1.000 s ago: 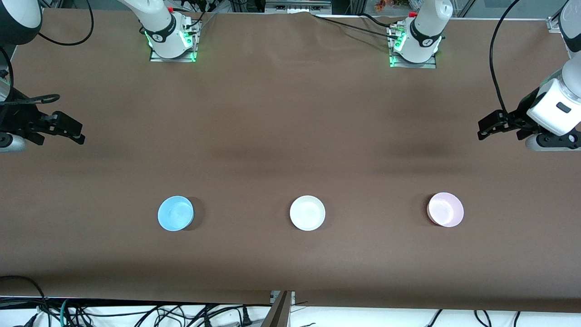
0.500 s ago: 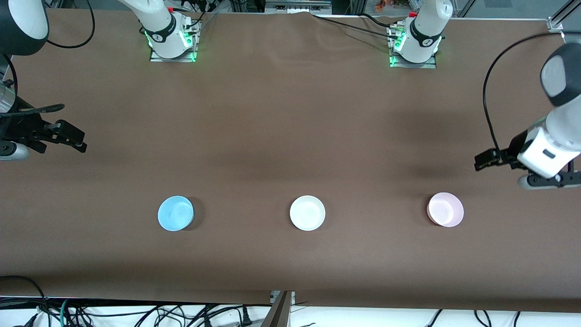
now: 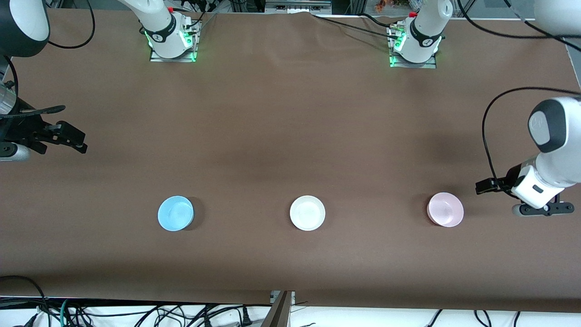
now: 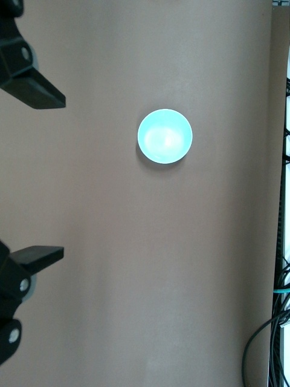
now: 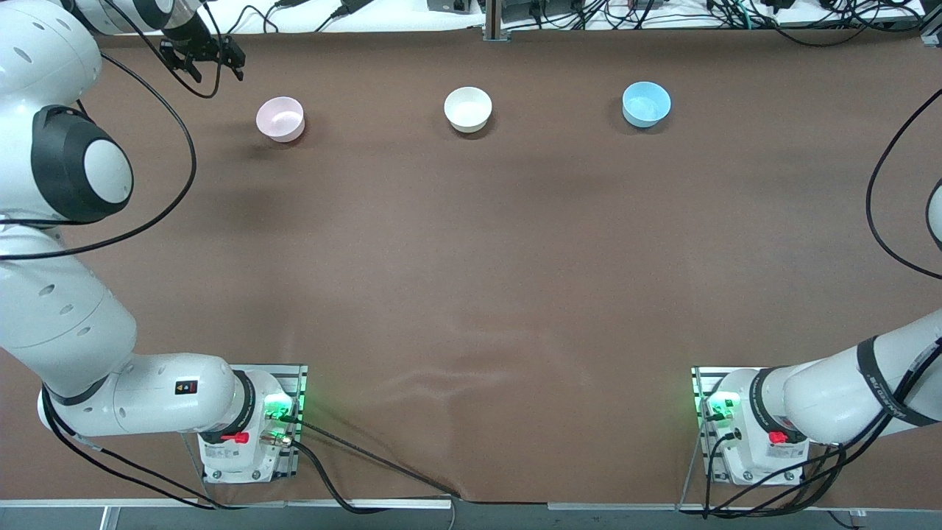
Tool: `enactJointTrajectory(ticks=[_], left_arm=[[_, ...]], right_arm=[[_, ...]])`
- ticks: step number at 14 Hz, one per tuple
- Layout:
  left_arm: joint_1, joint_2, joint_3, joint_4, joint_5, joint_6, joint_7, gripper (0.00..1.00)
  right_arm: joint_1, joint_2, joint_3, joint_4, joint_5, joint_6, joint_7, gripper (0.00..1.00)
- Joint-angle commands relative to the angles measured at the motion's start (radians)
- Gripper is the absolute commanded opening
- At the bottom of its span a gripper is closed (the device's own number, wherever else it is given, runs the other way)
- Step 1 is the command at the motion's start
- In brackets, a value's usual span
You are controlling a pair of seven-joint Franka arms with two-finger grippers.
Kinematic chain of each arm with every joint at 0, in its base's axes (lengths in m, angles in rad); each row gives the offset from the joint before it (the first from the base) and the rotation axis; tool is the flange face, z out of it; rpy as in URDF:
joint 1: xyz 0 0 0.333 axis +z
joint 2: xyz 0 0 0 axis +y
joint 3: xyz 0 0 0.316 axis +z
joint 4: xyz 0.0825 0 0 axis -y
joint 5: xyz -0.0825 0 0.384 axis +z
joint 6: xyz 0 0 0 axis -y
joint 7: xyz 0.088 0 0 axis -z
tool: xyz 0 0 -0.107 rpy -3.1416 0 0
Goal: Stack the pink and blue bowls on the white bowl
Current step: 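Move the left gripper down toward the pink bowl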
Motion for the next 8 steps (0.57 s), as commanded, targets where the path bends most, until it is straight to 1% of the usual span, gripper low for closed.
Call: enactJointTrajectory(ticks=[1, 4, 6, 7, 8], left_arm=[[0.018, 0.086, -0.006, 0.019, -0.016, 0.083, 0.041, 0.96], [0.013, 0.132, -0.009, -0.015, -0.016, 0.164, 0.032, 0.95], [0.006, 0.146, -0.011, -0.019, -0.019, 0.177, 0.027, 0.94], [0.004, 0.163, -0.012, -0.019, -0.023, 0.183, 0.024, 0.92], [0.002, 0.173, -0.012, -0.021, -0.046, 0.204, 0.024, 0.91]], right_arm=[[-0.009, 0.001, 0.003, 0.004, 0.016, 0.006, 0.01, 1.0], [-0.008, 0.001, 0.003, 0.006, 0.016, 0.006, 0.01, 1.0], [-0.008, 0.001, 0.003, 0.006, 0.016, 0.011, 0.01, 1.0], [-0.005, 0.001, 0.003, 0.006, 0.016, 0.011, 0.01, 1.0], [-0.005, 0.001, 0.003, 0.006, 0.016, 0.012, 0.01, 1.0]])
